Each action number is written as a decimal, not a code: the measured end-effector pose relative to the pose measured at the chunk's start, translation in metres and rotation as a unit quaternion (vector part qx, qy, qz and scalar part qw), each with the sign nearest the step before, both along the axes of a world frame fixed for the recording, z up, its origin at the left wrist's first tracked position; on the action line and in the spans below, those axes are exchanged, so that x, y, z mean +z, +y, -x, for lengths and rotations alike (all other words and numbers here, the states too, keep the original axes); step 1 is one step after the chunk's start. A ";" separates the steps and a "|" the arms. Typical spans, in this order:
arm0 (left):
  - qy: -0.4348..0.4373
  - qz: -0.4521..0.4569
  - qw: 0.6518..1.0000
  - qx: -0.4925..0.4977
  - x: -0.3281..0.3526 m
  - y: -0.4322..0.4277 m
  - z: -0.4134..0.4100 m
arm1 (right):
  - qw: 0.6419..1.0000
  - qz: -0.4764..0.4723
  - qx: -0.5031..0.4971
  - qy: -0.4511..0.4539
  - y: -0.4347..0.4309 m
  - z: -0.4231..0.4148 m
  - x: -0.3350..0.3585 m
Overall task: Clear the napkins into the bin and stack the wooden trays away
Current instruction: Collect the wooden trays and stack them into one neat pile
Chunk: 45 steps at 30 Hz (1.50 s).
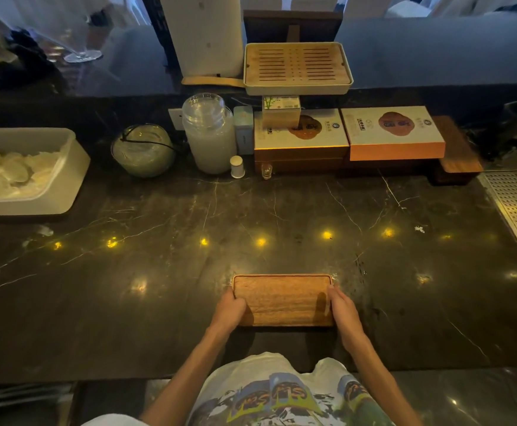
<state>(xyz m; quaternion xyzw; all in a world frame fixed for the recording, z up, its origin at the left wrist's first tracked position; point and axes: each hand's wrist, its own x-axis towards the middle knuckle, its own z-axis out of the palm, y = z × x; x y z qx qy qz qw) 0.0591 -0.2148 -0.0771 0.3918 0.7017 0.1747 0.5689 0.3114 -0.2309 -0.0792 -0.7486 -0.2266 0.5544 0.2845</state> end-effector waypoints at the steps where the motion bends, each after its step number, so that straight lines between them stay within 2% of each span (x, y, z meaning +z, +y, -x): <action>1: -0.009 0.006 1.000 0.009 0.001 0.001 -0.001 | 1.000 0.003 0.001 0.001 0.000 0.000 -0.001; 6: -0.025 0.045 0.998 0.034 0.004 0.008 0.004 | 1.000 0.018 0.003 0.009 0.004 -0.001 0.003; 16: -0.066 0.058 0.995 0.041 0.014 0.007 0.008 | 0.999 0.034 0.012 -0.005 0.008 -0.005 0.006; 20: -0.050 0.061 0.996 0.027 0.014 0.011 0.014 | 0.998 0.039 0.034 -0.023 0.011 -0.010 0.009; 24: 0.012 0.068 0.996 0.056 0.011 0.021 0.022 | 0.998 0.001 0.042 -0.043 0.016 -0.020 0.014; 29: 0.013 0.088 0.996 -0.005 0.010 0.023 0.017 | 0.985 0.033 0.158 -0.069 0.021 -0.018 0.012; 34: 0.009 0.139 0.989 0.057 0.014 0.036 0.009 | 0.990 0.075 0.110 -0.045 0.037 -0.017 0.010; 37: 0.007 0.158 0.987 0.038 0.019 0.042 0.011 | 0.988 0.075 0.127 -0.045 0.040 -0.023 0.010; 39: 0.002 0.120 0.993 0.012 0.020 0.042 0.015 | 0.986 0.028 0.156 -0.044 0.038 -0.029 0.010; 42: 0.023 -0.039 0.998 -0.044 0.015 0.033 0.027 | 0.976 -0.093 0.186 -0.070 0.029 -0.035 0.013; 45: 0.053 -0.178 0.979 -0.088 0.010 0.023 0.036 | 0.954 -0.204 0.195 -0.097 0.023 -0.036 0.013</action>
